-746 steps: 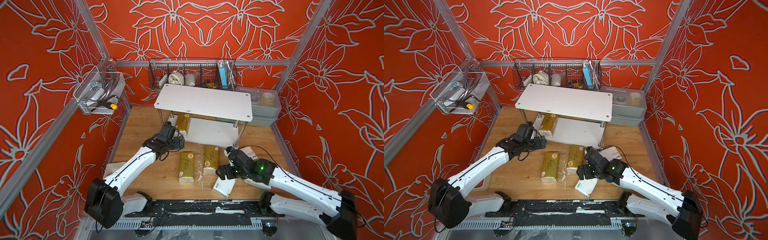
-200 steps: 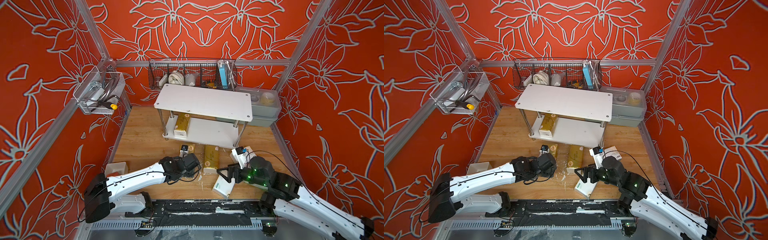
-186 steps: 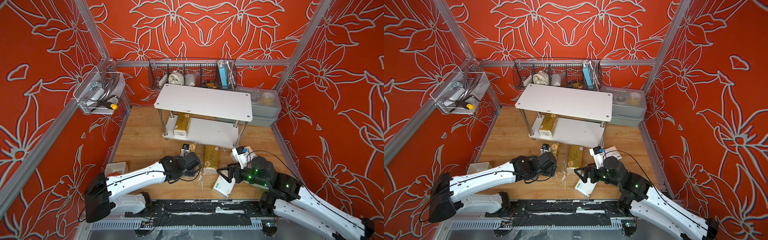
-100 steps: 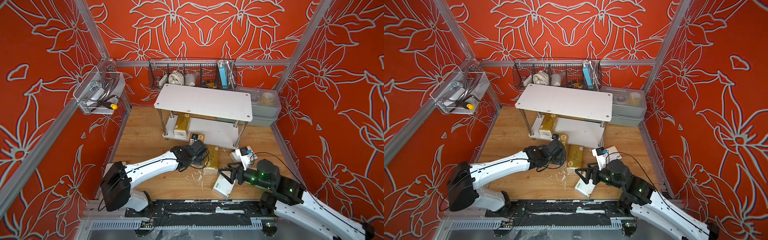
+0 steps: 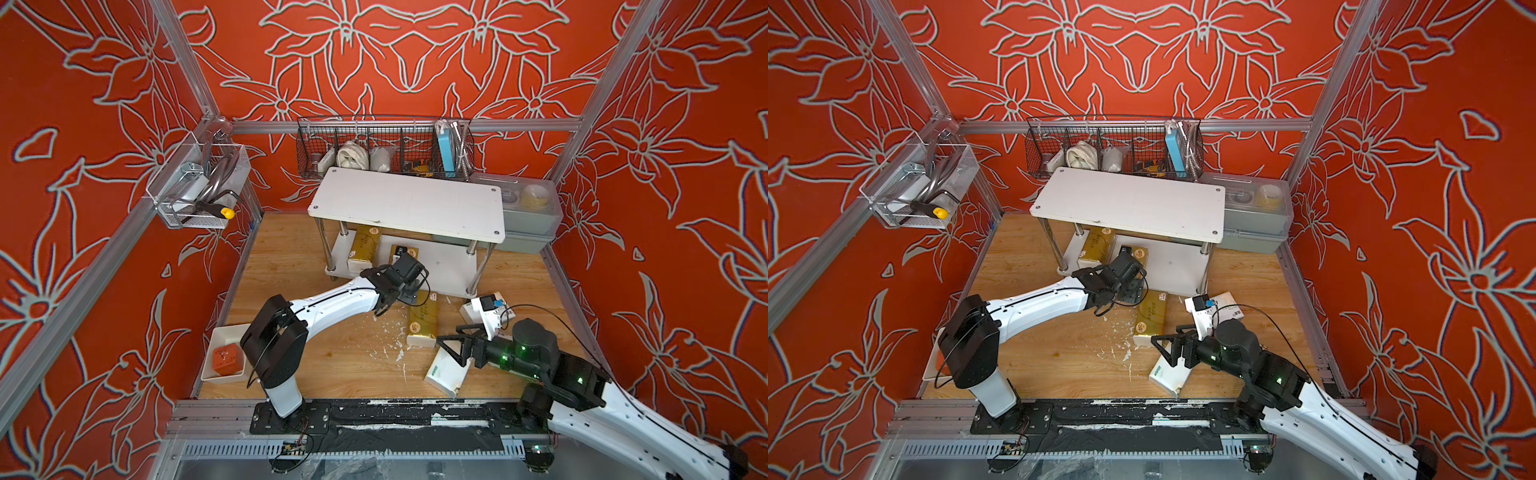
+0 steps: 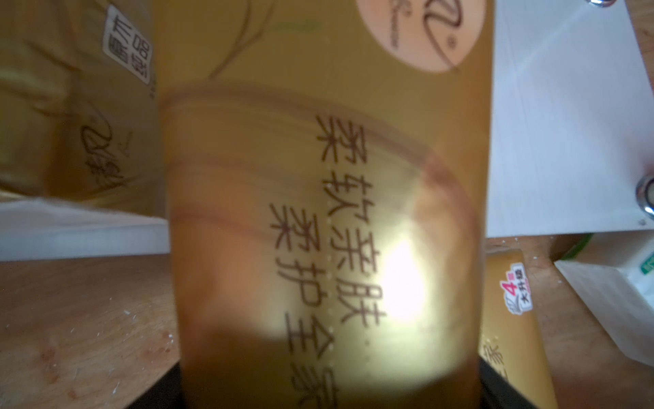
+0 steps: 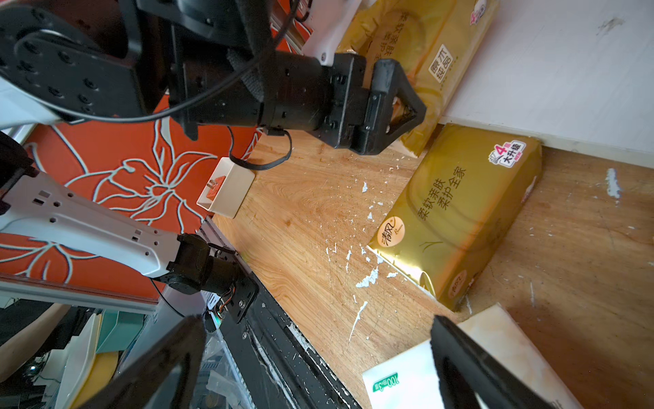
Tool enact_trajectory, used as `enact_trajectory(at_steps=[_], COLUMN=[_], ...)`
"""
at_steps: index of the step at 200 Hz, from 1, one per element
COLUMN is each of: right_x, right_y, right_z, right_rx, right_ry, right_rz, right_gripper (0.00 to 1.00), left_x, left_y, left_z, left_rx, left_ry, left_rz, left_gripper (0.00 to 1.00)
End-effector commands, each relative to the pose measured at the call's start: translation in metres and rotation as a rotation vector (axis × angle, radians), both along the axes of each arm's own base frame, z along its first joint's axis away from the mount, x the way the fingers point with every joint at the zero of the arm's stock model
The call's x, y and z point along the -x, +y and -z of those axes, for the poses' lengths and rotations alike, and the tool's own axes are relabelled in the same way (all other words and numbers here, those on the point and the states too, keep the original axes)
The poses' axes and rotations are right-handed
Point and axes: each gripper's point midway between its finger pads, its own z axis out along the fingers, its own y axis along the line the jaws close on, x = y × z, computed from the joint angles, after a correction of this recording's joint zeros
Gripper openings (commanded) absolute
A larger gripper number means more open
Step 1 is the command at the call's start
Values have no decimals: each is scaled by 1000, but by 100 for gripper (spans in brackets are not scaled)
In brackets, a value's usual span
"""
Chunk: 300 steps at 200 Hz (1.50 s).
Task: Place the tissue boxes on the shelf by color
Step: Place a box of tissues on the shelf.
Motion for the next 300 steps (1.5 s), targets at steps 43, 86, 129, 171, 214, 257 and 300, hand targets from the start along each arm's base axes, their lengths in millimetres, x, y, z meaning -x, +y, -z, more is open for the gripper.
enact_trajectory(at_steps=[43, 86, 129, 171, 214, 257, 300], right_x=[-4, -4, -4, -4, -5, -5, -7], right_y=[-5, -10, -13, -14, -15, -17, -20], right_z=[5, 7, 9, 9, 10, 10, 12], right_rx=[11, 17, 26, 32, 40, 45, 60], right_ry=[-9, -8, -7, -7, -4, -3, -9], right_rz=[36, 53, 61, 66, 71, 80, 94], right_gripper=[99, 99, 99, 99, 99, 99, 99], left_x=[-43, -62, -78, -87, -89, -91, -85], left_y=[-8, -7, -11, -12, -12, -12, -11], left_z=[-11, -8, -4, 1, 8, 9, 0], left_rx=[4, -11, -33, -43, -46, -49, -21], left_ry=[-67, -82, -100, -99, -93, -87, -92], left_rz=[-12, -16, -1, -6, -13, -15, -6], left_gripper=[82, 82, 83, 83, 84, 91, 99])
